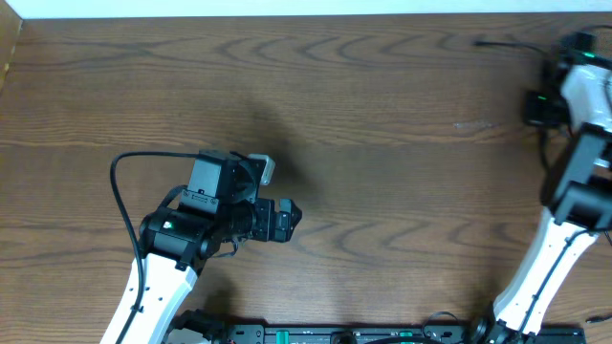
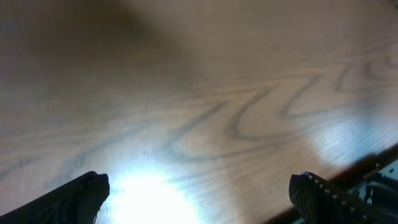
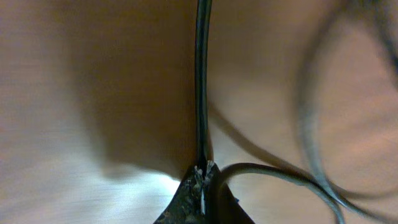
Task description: Untangle cables
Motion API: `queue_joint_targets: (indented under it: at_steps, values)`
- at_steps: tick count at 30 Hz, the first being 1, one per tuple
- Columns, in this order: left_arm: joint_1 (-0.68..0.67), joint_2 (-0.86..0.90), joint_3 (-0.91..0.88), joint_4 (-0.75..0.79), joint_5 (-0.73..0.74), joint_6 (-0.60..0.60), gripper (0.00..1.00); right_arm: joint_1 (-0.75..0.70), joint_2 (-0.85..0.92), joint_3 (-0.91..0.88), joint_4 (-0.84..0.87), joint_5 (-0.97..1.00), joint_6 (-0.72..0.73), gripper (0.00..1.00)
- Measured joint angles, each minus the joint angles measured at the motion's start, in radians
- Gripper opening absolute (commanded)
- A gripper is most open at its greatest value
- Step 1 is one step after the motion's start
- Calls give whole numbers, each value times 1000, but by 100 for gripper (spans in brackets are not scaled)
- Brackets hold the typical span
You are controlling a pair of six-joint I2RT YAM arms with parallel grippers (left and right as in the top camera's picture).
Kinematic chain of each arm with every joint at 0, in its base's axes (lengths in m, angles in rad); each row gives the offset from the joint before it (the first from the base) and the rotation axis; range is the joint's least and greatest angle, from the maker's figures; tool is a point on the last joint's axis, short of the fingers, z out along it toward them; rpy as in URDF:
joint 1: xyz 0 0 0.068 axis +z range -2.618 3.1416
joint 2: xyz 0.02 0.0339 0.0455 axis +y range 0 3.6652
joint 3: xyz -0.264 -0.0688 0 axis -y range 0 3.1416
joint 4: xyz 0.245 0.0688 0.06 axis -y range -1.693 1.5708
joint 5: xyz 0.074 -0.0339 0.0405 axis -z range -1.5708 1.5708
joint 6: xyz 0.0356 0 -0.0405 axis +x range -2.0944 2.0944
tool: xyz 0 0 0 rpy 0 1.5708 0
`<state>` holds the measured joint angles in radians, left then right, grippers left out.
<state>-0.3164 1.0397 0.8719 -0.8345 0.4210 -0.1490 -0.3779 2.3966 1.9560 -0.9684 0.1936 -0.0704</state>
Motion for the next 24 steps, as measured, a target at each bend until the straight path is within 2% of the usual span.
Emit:
queue_joint_targets:
  at_steps: [7,11,16,24]
  values:
    - [0,0,0,-24,0,0,98,-259,21,47,-60,-32,35,1]
    - [0,0,0,-11,0,0,98,-341,39,90,-75,-74,48,1]
    - [0,0,0,-8,0,0,98,-341,44,158,-74,-156,70,1]
    - [0,0,0,-10,0,0,98,-238,44,233,-43,-225,131,1]
